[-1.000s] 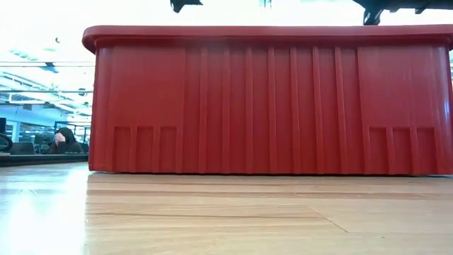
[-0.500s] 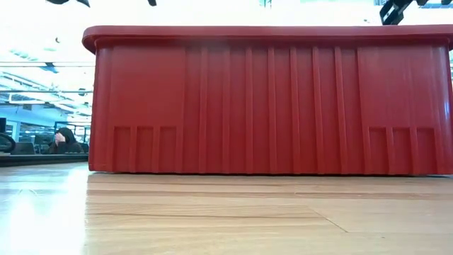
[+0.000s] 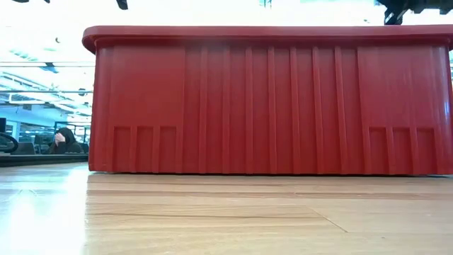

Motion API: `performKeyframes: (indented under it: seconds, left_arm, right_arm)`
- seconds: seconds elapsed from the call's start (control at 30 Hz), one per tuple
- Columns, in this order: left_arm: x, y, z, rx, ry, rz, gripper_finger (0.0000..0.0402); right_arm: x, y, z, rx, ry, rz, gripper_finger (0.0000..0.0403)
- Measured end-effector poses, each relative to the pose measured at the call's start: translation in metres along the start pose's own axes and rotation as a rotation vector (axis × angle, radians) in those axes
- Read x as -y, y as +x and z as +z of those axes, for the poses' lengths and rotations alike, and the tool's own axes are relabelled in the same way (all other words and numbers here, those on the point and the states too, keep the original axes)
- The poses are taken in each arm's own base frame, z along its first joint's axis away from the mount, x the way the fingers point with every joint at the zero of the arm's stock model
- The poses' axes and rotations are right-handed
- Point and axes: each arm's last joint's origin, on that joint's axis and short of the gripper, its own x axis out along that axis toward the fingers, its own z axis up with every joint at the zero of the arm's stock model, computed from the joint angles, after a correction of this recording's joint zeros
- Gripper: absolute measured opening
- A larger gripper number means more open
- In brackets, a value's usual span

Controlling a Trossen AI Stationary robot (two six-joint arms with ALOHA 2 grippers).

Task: Pick and place slides into bin
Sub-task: Return to Home Position

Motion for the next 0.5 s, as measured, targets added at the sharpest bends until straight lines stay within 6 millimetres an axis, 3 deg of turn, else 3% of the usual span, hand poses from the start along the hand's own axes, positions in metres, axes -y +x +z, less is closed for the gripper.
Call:
performKeyframes:
  seconds: [0.17, 0.37, 0.5]
  left_arm:
    - [0.0, -0.003, 0.001, -0.01, -0.029, 0.012, 0.0]
    - [0.006, -0.002, -0.006, -0.075, -0.071, 0.007, 0.0]
    - [0.011, -0.002, 0.001, -0.003, -0.044, 0.015, 0.0]
  right_arm:
    - [0.0, 0.009, -0.02, 0.135, 0.068, 0.086, 0.0]
    - [-0.001, 0.011, -0.019, 0.143, 0.093, 0.138, 0.0]
    - [-0.001, 0.009, -0.018, 0.152, 0.091, 0.14, 0.0]
